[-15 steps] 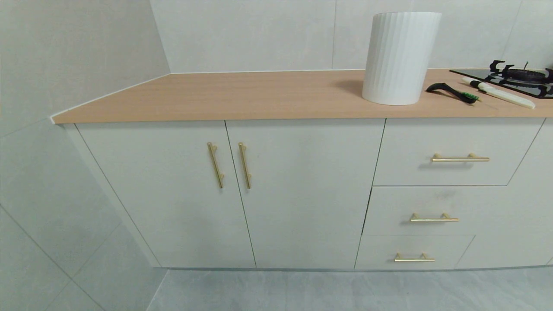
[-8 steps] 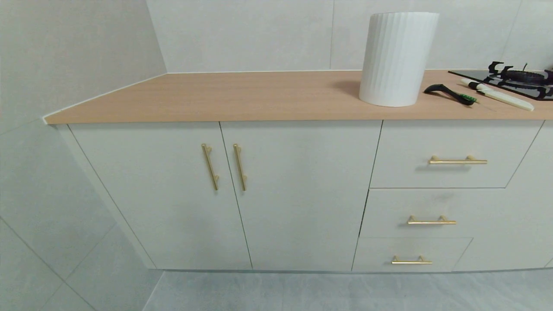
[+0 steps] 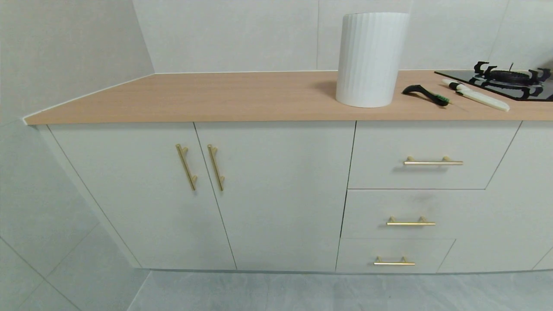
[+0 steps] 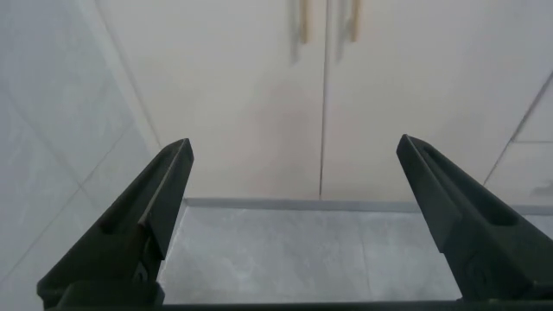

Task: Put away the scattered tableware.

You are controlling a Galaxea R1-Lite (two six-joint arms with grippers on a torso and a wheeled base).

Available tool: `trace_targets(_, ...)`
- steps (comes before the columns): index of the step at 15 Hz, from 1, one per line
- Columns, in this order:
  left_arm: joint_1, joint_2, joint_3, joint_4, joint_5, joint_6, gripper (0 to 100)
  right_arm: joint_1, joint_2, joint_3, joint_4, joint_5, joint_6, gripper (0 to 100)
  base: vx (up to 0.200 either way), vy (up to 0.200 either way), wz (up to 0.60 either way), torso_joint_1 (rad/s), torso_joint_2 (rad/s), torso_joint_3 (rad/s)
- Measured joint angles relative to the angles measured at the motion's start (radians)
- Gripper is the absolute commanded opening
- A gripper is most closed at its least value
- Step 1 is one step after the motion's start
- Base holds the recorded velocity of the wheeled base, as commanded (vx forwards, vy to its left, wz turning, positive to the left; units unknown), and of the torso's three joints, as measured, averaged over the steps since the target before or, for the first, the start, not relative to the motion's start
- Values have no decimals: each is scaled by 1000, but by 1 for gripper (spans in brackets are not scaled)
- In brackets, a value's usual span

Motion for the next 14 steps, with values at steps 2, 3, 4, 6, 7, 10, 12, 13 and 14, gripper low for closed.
trace_targets(2, 0, 0, 0, 0, -1, 0, 100, 0, 0, 0, 0, 0, 0, 100, 0, 0, 0, 0, 0, 0)
trace_targets(3, 0, 0, 0, 0, 0, 0, 100, 0, 0, 0, 0, 0, 0, 100, 0, 0, 0, 0, 0, 0)
trace_targets(4, 0, 0, 0, 0, 0, 0, 100, 0, 0, 0, 0, 0, 0, 100, 0, 0, 0, 0, 0, 0)
trace_targets(6, 0, 0, 0, -1, 0, -1, 100, 1, 0, 0, 0, 0, 0, 100, 0, 0, 0, 0, 0, 0)
trace_targets(7, 0, 0, 0, -1, 0, -1, 100, 0, 0, 0, 0, 0, 0, 100, 0, 0, 0, 0, 0, 0)
trace_targets(10, 0, 0, 0, 0, 0, -1, 100, 0, 0, 0, 0, 0, 0, 100, 67, 0, 0, -1, -1, 1)
trace_targets(12, 0, 0, 0, 0, 0, 0, 100, 0, 0, 0, 0, 0, 0, 100, 200, 0, 0, 7, -2, 7)
trace_targets(13, 0, 0, 0, -1, 0, 0, 100, 0, 0, 0, 0, 0, 0, 100, 0, 0, 0, 0, 0, 0)
trace_targets(14, 0, 0, 0, 0, 0, -3, 100, 0, 0, 0, 0, 0, 0, 100, 0, 0, 0, 0, 0, 0)
